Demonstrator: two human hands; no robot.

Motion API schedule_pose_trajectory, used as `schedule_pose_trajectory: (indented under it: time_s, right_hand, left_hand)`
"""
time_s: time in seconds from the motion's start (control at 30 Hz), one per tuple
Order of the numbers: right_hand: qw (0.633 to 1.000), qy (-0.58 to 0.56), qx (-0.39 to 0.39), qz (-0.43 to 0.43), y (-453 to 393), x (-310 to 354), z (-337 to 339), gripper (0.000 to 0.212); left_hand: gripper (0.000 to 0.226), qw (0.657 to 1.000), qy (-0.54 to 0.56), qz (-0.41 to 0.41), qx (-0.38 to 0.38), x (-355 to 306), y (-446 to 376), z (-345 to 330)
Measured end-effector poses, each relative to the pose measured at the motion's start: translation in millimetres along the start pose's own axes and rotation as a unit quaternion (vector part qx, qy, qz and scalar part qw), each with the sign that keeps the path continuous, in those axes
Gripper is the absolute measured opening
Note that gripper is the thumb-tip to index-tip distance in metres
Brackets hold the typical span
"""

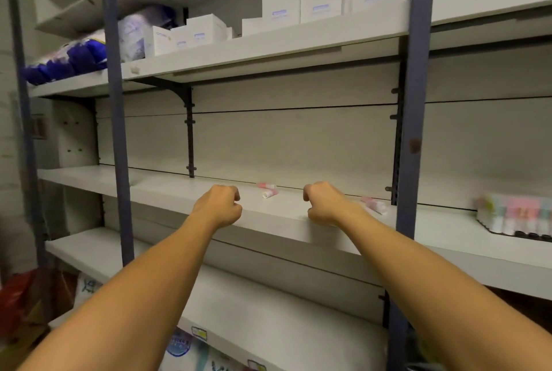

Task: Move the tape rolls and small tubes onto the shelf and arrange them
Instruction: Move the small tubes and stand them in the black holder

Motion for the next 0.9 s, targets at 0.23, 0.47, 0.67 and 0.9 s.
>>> schedule_pose_trajectory:
  time_s: [0.23, 0.47, 0.67, 0.9]
  right_hand:
    - [1.0, 0.002, 0.004, -0.025, -55.2, 10.4, -28.7, 0.031]
    - [0.999, -0.008, 0.016, -0.041, -130.6, 9.2, -63.5, 0.03]
    - [0.997, -0.038, 0.006, -0.062, -198.5, 15.6, -62.2, 0.033]
    - [0.999, -0.022, -0.002, -0.043, -238.2, 30.1, -78.5, 0.034]
  left_hand:
    - [0.036, 0.999, 0.01, -0.046, 0.01, 31.8, -57.6, -30.1]
    - [0.034, 0.998, 0.02, -0.062, 0.026, 74.6, -129.4, -62.2]
    - [0.031, 0.997, 0.017, -0.075, 0.028, 108.5, -195.3, -67.8]
    - [0.031, 0.995, 0.034, -0.081, 0.042, 129.0, -251.4, -101.1]
Point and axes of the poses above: each hand's wrist, its own y-axis away from the middle knuckle, its own z-axis out of the back of the hand, x = y × z, the point moved 1 cm from there along -y, towards the middle knuckle, and after that the axes turned 10 degrees about -z, right-handed, at the moved point
